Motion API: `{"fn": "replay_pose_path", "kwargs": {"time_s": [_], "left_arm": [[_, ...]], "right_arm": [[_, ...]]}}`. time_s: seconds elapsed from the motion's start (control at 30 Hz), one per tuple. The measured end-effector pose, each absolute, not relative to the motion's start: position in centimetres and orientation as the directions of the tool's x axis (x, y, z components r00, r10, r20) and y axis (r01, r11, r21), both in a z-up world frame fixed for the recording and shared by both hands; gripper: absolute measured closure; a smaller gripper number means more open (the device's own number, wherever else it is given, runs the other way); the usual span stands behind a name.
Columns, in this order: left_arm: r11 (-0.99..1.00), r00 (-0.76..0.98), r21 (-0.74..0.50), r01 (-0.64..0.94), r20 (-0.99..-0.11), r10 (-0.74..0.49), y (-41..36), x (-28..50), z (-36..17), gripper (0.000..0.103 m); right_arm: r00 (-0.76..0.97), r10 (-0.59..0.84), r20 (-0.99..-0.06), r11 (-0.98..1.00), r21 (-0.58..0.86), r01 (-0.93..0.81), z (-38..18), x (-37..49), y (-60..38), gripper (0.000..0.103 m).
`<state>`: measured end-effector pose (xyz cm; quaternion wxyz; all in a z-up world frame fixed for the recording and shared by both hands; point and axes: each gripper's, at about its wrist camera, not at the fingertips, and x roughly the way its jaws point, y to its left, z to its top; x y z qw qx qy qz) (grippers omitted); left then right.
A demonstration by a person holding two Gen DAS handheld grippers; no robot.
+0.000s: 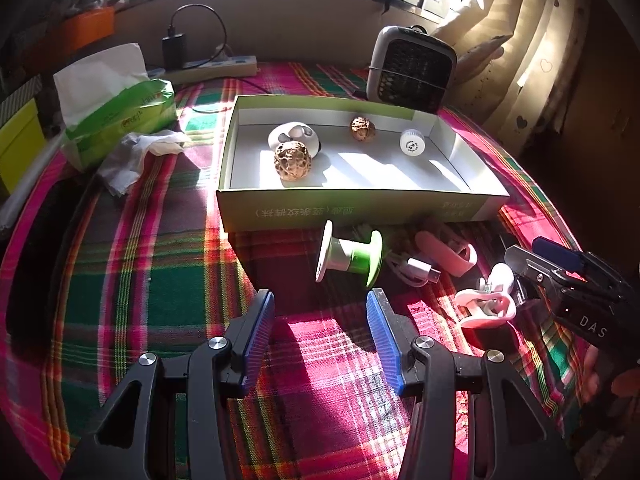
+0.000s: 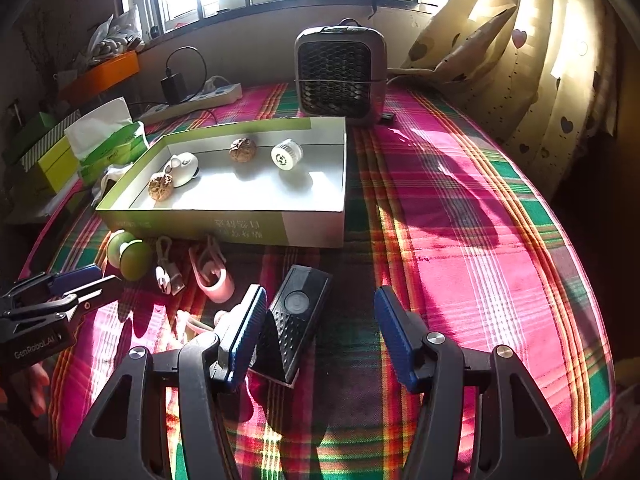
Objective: Organize objects
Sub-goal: 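Close the right tool on the black remote while the left tool grasps the green-white spool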
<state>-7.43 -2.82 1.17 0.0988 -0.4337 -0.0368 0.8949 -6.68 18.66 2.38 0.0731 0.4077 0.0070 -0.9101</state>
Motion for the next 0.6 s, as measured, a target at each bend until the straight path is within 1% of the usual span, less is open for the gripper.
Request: {"fn": "replay_pose_path", "kwargs": {"time_s": [0.1, 0.3, 0.6], "left_arm": [[-0.977, -0.602, -0.151, -0.148, -0.770, 0.210, -2.7, -7.6, 1.1, 0.056], [-0.977, -0.602, -0.152, -0.149, -0.770, 0.212, -2.7, -7.7, 1.1, 0.056], [-0.977, -0.602, -0.152, -0.150, -0.770, 0.213, -2.7, -8.0, 1.1, 0.056]], "right_arm": [[-0.650, -0.138, -0.748, -0.988, 0.056, 0.145, 2.3, -6.9, 18.4, 0.046], [-0.624, -0.095, -0.776, -0.992, 0.025, 0.120, 1.6, -7.1, 18.8, 0.046], [-0.628, -0.056, -0.776, -0.994, -0.015, 0.106, 1.4, -6.8, 19.6, 0.046]]}}
